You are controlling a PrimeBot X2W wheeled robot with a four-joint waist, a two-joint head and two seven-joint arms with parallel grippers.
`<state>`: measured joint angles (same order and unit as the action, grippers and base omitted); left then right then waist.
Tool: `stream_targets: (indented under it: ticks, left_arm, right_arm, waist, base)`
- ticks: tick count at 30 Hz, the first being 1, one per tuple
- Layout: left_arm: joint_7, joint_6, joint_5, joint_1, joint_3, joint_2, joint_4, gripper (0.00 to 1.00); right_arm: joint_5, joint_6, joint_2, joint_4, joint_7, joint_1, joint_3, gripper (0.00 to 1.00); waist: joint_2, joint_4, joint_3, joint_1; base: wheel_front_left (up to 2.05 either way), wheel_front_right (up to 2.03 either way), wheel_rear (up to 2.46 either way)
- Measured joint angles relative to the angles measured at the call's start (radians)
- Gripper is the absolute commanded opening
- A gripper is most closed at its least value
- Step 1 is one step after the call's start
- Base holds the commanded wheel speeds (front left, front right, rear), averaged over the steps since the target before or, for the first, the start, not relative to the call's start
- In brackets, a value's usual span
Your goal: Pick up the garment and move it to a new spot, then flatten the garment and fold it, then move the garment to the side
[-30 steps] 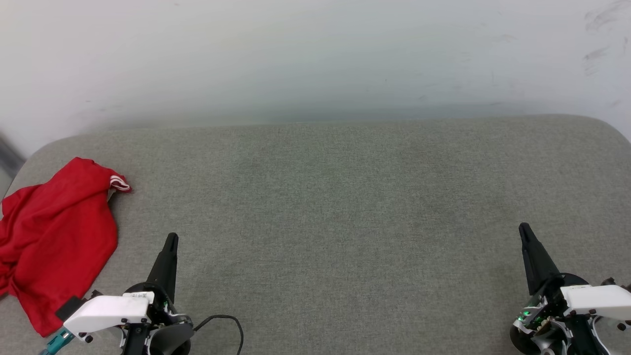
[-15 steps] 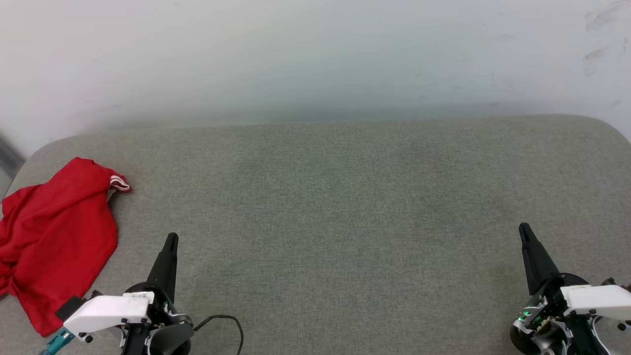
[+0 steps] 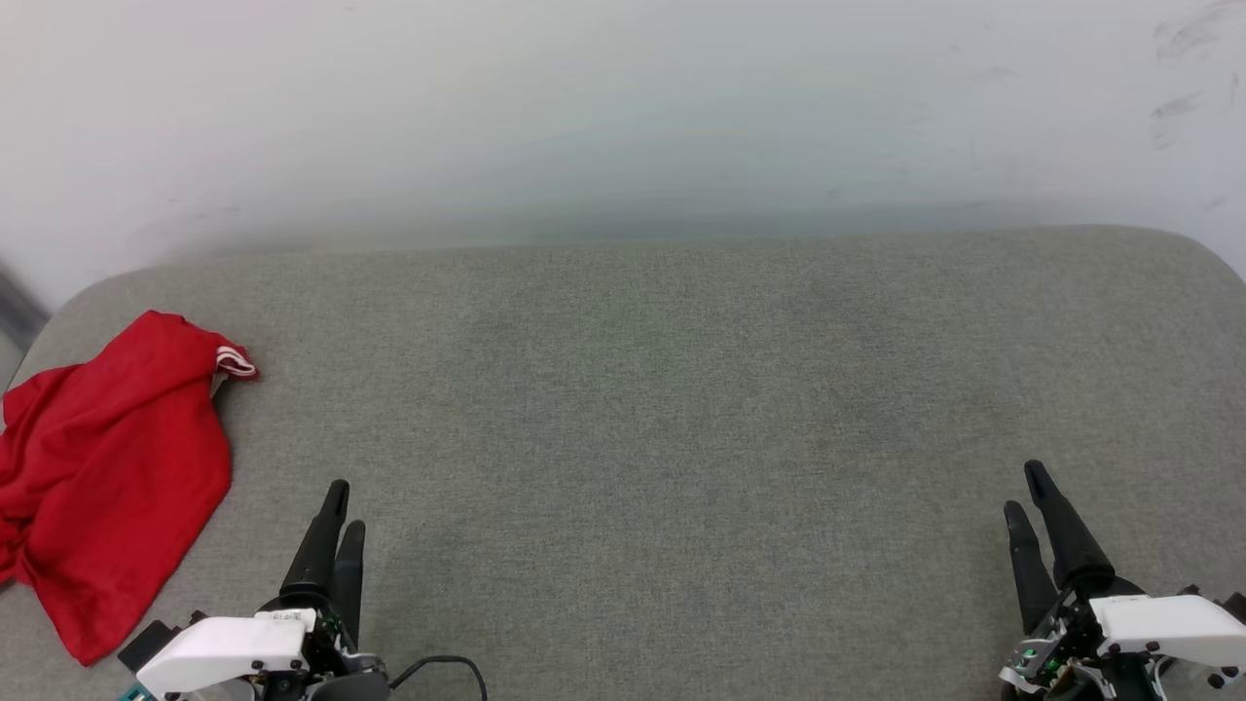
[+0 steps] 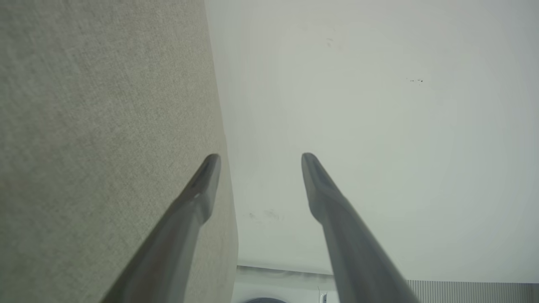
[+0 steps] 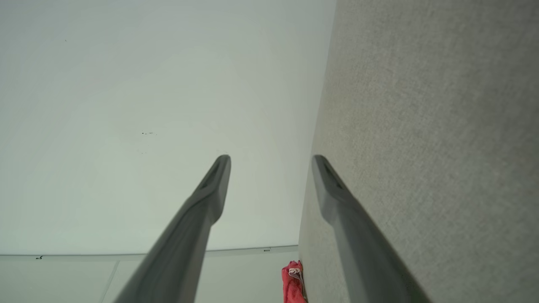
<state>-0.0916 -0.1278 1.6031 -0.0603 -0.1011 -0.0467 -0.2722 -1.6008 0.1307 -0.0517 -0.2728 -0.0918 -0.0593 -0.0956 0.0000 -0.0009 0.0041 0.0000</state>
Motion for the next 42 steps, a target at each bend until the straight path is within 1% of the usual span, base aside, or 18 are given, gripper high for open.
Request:
stream_targets:
  ticks: [7, 12, 19, 24, 28, 33, 38, 42]
  left_arm:
    - [0.035, 0.0, -0.019, 0.019, 0.006, 0.0, 0.028, 1.0]
    - [0.058, 0.0, -0.053, 0.031, 0.002, 0.0, 0.046, 1.0]
    - [0.087, 0.0, -0.123, 0.04, -0.028, 0.0, 0.066, 1.0]
    - [0.106, 0.0, -0.199, 0.055, -0.04, 0.0, 0.089, 1.0]
    - [0.123, 0.0, -0.258, 0.056, -0.078, 0.0, 0.107, 1.0]
    - [0.14, 0.0, -0.344, 0.056, -0.106, -0.001, 0.137, 1.0]
    - [0.157, 0.0, -0.425, 0.057, -0.123, 0.0, 0.16, 1.0]
    - [0.169, 0.007, -0.533, 0.061, -0.125, -0.001, 0.206, 1.0]
  right_arm:
    - [0.028, 0.0, 0.0, 0.018, 0.034, 0.006, 0.018, 1.0]
    - [0.058, 0.0, 0.0, 0.024, 0.057, 0.018, 0.025, 1.0]
    - [0.167, 0.0, 0.0, 0.034, 0.087, 0.02, 0.019, 1.0]
    - [0.279, 0.0, 0.0, 0.049, 0.107, 0.02, 0.005, 1.0]
    - [0.406, 0.0, 0.001, 0.057, 0.12, 0.02, -0.009, 1.0]
    - [0.565, 0.0, 0.001, 0.122, 0.137, 0.018, -0.025, 1.0]
    - [0.737, 0.0, 0.001, 0.193, 0.155, 0.017, -0.012, 1.0]
    - [0.849, 0.0, 0.001, 0.234, 0.168, 0.017, 0.009, 1.0]
  waist:
    - [0.0, -0.001, 0.001, 0.0]
    - [0.0, -0.003, 0.002, 0.0]
    - [0.0, -0.007, 0.003, 0.0]
    - [0.0, -0.009, 0.004, 0.0]
    - [0.0, -0.01, 0.004, 0.0]
    - [0.0, -0.011, 0.006, 0.0]
    - [0.0, -0.012, 0.007, 0.0]
    - [0.0, -0.012, 0.009, 0.0]
  base:
    - [0.0, 0.0, 0.0]
    - [0.0, 0.0, 0.0]
    - [0.0, 0.0, 0.0]
    - [0.0, 0.0, 0.0]
    - [0.0, 0.0, 0.0]
    - [0.0, 0.0, 0.0]
    - [0.0, 0.0, 0.0]
    - [0.0, 0.0, 0.0]
